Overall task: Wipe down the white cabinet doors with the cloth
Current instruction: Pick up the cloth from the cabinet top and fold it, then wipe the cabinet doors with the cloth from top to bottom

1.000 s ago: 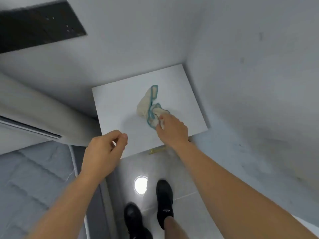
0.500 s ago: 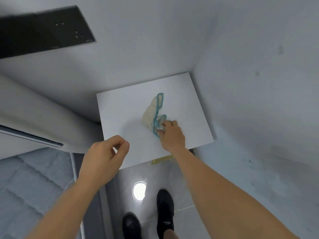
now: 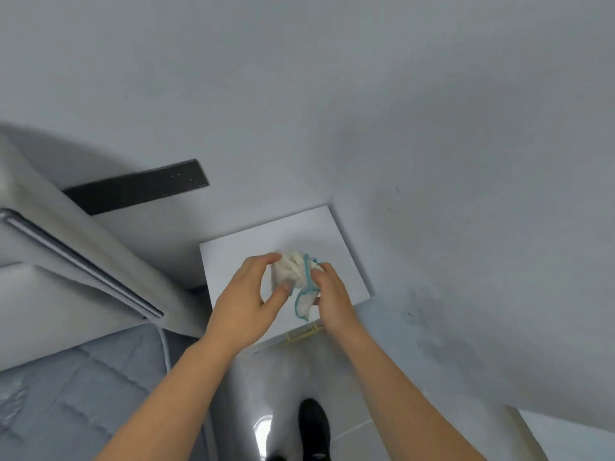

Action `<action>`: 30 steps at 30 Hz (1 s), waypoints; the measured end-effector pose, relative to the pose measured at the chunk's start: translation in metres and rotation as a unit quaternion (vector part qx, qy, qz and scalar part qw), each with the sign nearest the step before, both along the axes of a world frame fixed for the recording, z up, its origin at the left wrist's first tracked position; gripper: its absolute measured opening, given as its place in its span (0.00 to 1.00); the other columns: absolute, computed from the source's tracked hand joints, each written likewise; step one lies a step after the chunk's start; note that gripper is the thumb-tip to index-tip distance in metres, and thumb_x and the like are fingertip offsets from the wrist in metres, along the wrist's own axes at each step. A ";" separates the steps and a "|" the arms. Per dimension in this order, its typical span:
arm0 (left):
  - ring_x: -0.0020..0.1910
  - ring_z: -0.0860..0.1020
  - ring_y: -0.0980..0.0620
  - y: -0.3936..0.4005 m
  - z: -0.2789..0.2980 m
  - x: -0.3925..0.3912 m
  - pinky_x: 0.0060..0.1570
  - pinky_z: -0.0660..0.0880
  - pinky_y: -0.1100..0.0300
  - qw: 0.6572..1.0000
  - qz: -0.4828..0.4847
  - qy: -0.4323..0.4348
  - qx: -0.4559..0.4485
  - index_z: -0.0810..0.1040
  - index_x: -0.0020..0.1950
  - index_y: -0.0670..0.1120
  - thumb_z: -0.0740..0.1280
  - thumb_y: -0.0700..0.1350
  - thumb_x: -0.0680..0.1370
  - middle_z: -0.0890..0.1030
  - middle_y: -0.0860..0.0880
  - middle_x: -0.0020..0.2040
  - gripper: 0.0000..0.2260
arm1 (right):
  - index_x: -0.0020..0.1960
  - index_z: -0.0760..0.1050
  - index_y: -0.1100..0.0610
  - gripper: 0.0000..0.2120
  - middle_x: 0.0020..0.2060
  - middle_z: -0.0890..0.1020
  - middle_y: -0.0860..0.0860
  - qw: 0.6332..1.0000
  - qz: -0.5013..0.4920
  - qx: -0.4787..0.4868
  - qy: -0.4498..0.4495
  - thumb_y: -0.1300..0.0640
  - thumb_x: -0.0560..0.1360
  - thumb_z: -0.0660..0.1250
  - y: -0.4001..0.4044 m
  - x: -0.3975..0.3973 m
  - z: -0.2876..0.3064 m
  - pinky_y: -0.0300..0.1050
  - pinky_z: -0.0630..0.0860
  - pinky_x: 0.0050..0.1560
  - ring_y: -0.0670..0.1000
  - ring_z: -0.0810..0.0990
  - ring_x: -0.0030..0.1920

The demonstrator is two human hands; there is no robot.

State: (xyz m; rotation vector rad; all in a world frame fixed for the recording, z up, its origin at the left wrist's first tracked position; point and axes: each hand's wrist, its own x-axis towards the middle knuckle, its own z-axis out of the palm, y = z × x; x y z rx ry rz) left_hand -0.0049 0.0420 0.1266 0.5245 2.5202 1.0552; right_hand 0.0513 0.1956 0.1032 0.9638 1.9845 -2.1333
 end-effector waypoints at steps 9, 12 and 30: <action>0.59 0.77 0.67 0.018 0.164 0.101 0.58 0.73 0.66 0.971 -0.072 -0.107 0.200 0.70 0.72 0.59 0.63 0.58 0.81 0.80 0.65 0.61 0.20 | 0.46 0.85 0.52 0.21 0.47 0.87 0.57 0.990 -0.112 -0.065 0.048 0.49 0.85 0.55 -0.011 0.125 0.195 0.52 0.79 0.58 0.52 0.82 0.49; 0.56 0.80 0.62 0.028 0.215 0.142 0.55 0.76 0.62 0.959 -0.088 -0.103 0.251 0.74 0.65 0.61 0.65 0.55 0.81 0.82 0.64 0.56 0.13 | 0.56 0.82 0.60 0.25 0.55 0.84 0.65 0.987 -0.122 -0.018 0.103 0.44 0.79 0.55 -0.007 0.171 0.248 0.59 0.79 0.60 0.54 0.81 0.51; 0.48 0.85 0.51 0.225 0.383 0.415 0.46 0.79 0.58 0.865 -0.279 -0.234 0.345 0.82 0.55 0.51 0.73 0.41 0.77 0.87 0.50 0.47 0.08 | 0.55 0.78 0.56 0.12 0.42 0.82 0.52 0.889 -0.378 0.235 0.110 0.50 0.86 0.60 0.115 0.518 0.423 0.40 0.76 0.36 0.45 0.79 0.38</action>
